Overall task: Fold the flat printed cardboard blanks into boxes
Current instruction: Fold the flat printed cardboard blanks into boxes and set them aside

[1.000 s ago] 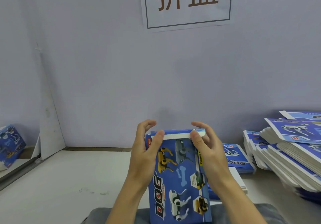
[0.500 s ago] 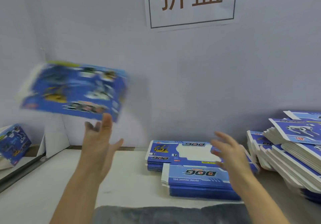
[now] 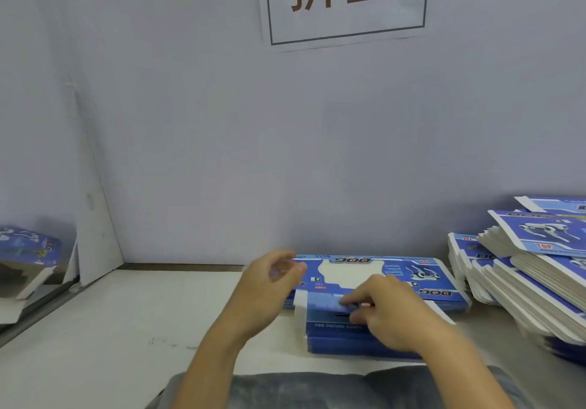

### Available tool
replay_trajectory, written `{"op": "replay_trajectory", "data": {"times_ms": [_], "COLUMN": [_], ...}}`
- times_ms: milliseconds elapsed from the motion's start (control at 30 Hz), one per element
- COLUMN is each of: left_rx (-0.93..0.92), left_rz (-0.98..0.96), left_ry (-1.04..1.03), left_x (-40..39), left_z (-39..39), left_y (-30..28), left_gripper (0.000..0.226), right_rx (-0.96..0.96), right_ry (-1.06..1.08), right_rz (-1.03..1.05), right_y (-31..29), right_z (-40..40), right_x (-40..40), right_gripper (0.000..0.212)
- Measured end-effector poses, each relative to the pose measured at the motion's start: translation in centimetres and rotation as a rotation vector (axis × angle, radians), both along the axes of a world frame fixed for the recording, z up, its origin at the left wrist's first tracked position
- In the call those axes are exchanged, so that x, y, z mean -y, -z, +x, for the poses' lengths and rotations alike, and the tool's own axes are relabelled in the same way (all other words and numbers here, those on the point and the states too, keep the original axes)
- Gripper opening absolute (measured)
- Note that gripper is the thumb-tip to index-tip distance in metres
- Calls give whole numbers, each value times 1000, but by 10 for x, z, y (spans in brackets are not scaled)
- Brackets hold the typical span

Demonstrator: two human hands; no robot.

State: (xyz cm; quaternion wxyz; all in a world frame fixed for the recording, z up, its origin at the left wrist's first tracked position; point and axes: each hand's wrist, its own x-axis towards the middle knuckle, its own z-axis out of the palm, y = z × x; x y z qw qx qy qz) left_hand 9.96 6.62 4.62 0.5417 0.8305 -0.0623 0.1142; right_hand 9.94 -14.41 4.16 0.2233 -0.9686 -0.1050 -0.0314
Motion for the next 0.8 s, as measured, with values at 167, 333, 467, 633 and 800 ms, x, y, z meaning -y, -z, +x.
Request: {"op": "replay_trajectory", "data": {"times_ms": [167,333,467,633,800], "left_rx": [347,246,408,452,437], "left_rz": [-248,-512,-577,-515,-402], "left_ry": [-405,-269,45,-12,-58], "left_x": [-5,-3,12,19,26], "left_z": [1,-12,-24,-27,-26], "left_y": [-9,-29,-50,-55,-53], "left_gripper": [34,75,53,60,84], "right_rx": [670,1090,796,574,572], "right_ry": [60,-12,-226,-267,-236], "right_rz": [173,643,996,1020,1002], "right_y": [-37,-84,-93,-81,-73], "right_z": [-5,-29,-42,-39,-34], "right_x": [6,10,-2,-11,-20], "right_gripper": [34,19,14,34,58]}}
